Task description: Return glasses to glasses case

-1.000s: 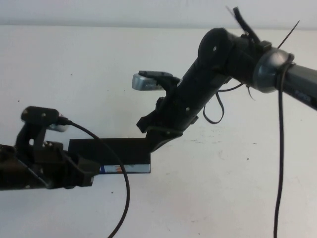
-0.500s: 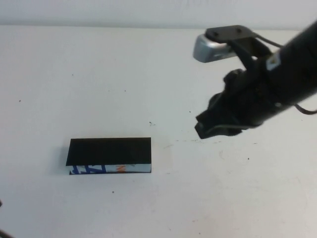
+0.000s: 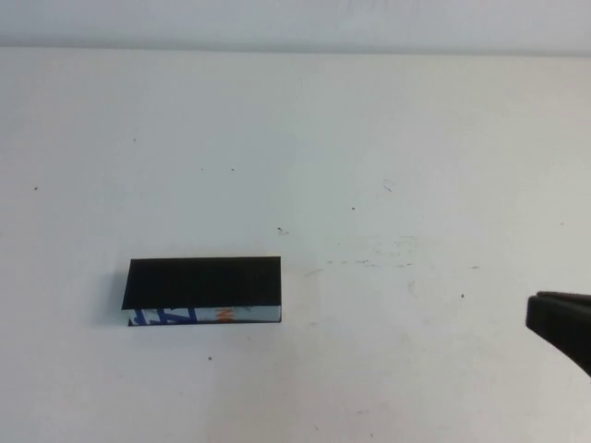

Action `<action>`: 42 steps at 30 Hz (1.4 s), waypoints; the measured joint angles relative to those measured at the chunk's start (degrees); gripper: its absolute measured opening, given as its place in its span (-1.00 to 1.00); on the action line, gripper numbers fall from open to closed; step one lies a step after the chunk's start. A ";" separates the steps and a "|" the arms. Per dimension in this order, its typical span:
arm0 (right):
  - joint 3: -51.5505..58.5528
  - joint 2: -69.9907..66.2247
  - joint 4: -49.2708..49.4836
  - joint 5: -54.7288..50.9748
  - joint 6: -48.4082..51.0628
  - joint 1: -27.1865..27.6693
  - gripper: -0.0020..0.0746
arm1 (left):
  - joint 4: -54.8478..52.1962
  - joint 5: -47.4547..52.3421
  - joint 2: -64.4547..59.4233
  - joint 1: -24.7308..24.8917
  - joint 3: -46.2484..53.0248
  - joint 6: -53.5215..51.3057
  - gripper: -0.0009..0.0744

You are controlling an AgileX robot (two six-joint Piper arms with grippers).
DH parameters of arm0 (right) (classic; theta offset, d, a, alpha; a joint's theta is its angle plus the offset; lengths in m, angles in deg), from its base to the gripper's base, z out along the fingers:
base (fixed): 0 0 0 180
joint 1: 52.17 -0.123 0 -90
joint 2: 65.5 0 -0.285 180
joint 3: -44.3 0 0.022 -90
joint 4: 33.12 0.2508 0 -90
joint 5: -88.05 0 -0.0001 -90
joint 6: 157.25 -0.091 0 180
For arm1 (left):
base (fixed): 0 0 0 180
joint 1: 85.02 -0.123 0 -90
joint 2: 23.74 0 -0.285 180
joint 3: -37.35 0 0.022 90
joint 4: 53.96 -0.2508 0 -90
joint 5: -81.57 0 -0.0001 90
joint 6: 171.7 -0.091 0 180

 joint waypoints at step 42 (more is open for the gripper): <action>33.25 26.63 -3.65 28.77 1.04 30.31 -0.98 | 5.97 -0.71 0.09 0.00 2.17 0.12 -0.99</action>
